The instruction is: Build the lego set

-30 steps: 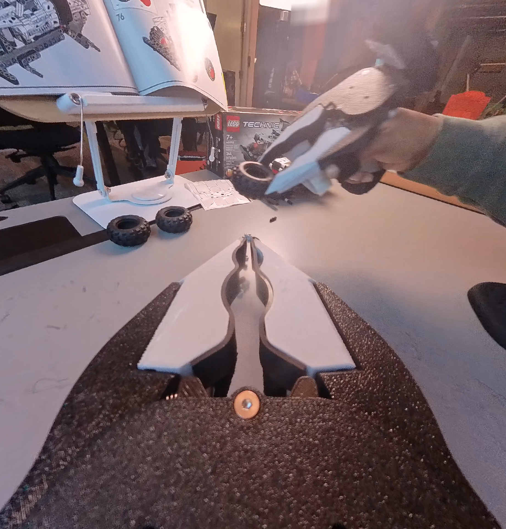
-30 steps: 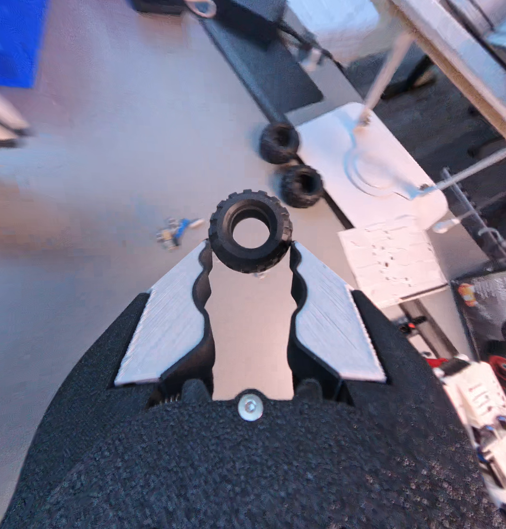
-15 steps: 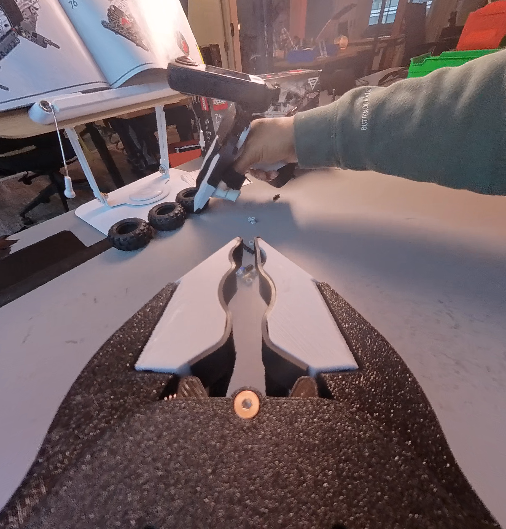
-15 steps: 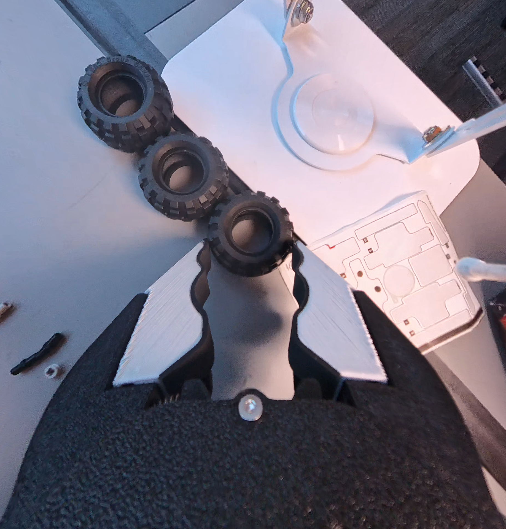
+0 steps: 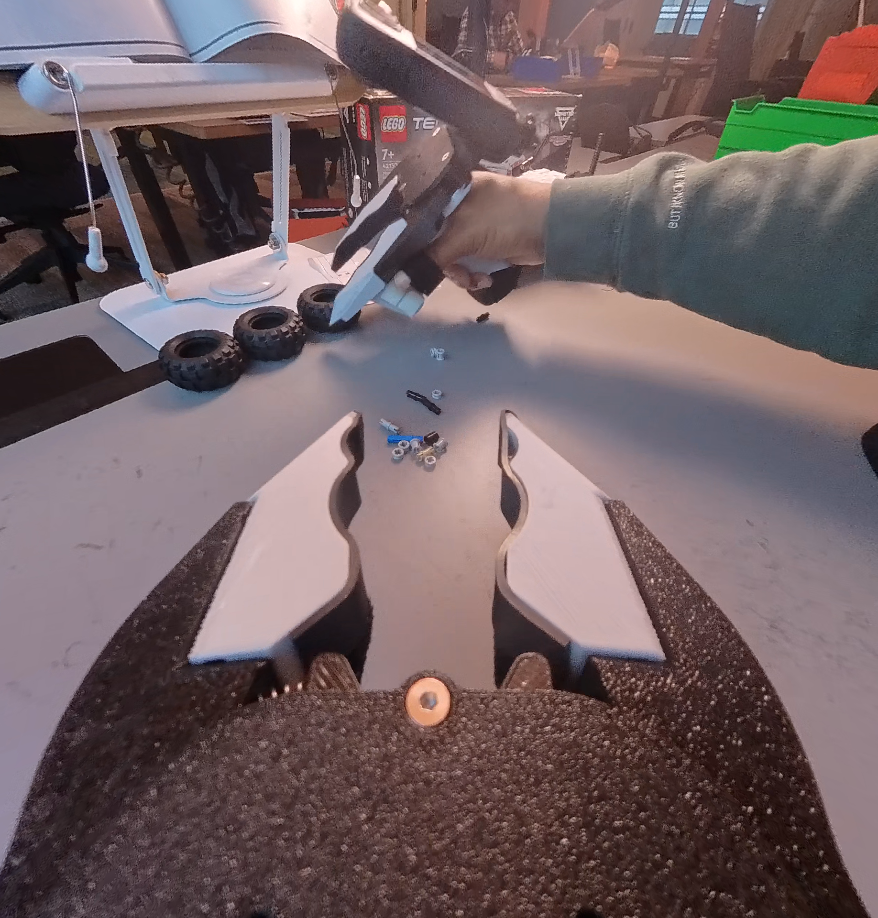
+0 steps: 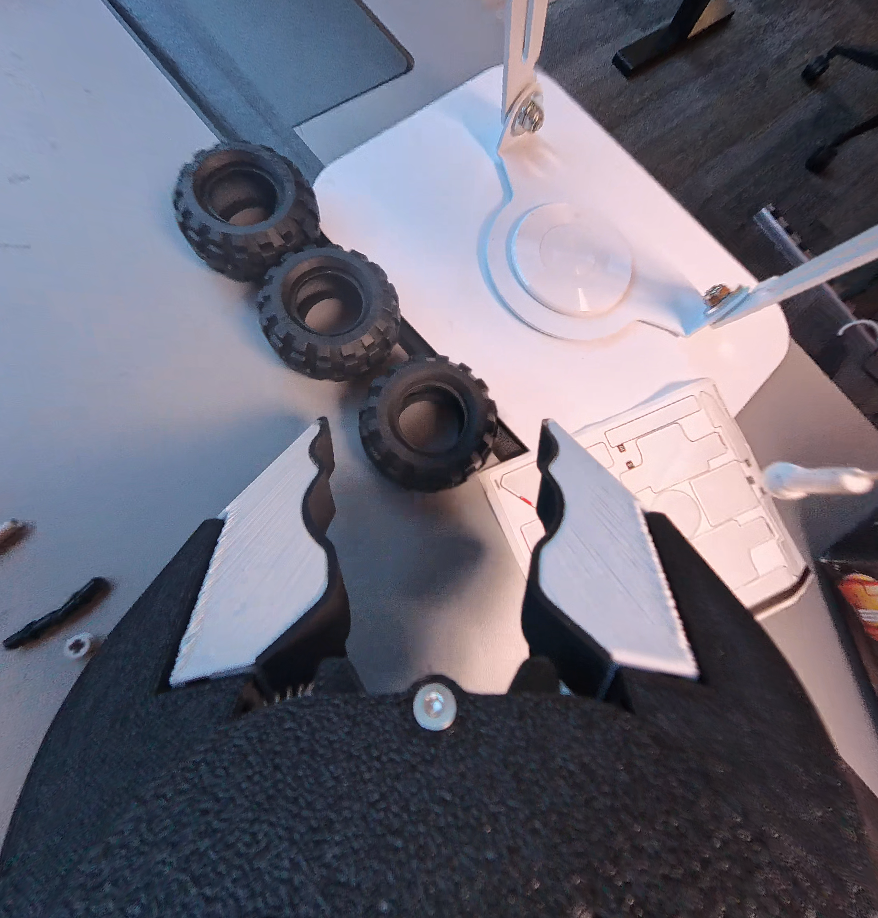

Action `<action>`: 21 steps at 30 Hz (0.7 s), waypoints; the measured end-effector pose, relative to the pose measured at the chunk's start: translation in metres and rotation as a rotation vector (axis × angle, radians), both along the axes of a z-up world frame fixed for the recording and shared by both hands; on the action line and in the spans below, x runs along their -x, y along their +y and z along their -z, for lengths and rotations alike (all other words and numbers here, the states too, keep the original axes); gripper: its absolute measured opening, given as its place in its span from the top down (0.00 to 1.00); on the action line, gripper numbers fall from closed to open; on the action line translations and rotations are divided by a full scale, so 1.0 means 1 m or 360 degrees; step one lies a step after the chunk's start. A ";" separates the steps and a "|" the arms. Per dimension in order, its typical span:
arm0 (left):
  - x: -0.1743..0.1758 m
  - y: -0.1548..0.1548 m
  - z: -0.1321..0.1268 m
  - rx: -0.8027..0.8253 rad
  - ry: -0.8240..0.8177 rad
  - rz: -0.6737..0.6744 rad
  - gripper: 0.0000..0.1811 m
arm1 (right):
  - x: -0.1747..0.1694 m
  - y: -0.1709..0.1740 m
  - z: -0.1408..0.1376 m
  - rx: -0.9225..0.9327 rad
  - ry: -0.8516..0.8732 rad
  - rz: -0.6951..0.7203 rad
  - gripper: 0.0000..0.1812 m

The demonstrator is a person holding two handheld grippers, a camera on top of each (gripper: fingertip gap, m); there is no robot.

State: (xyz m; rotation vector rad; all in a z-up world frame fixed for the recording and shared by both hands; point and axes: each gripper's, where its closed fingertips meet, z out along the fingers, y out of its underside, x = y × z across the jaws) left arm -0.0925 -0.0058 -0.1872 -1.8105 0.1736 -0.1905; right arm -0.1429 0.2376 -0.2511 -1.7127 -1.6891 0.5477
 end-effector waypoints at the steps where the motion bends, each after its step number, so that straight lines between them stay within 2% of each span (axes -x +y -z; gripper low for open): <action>1: 0.000 -0.001 0.001 0.0012 -0.0010 0.0008 0.66 | -0.005 -0.004 -0.011 -0.0019 0.0042 -0.0015 0.55; 3: 0.000 -0.001 0.002 0.0032 -0.0031 0.0013 0.62 | -0.018 -0.017 -0.038 -0.0049 0.0140 -0.0068 0.55; 5: 0.000 -0.001 0.003 0.0042 -0.0039 0.0009 0.64 | -0.037 -0.034 -0.068 -0.0048 0.0264 -0.0118 0.56; 7: 0.000 -0.002 0.002 0.0034 -0.0038 0.0009 0.73 | -0.063 -0.048 -0.092 -0.0080 0.0366 -0.0148 0.61; 10: -0.006 -0.005 -0.003 -0.0013 -0.0033 0.0070 0.88 | -0.105 -0.068 -0.108 -0.0107 0.0447 -0.0157 0.69; 14: -0.009 -0.007 -0.012 -0.0122 0.0050 0.0082 1.00 | -0.153 -0.080 -0.103 -0.0147 0.0540 -0.0071 0.73; 21: -0.007 -0.009 -0.023 -0.0243 0.0136 0.0009 1.00 | -0.198 -0.070 -0.070 -0.0144 0.0745 0.0106 0.90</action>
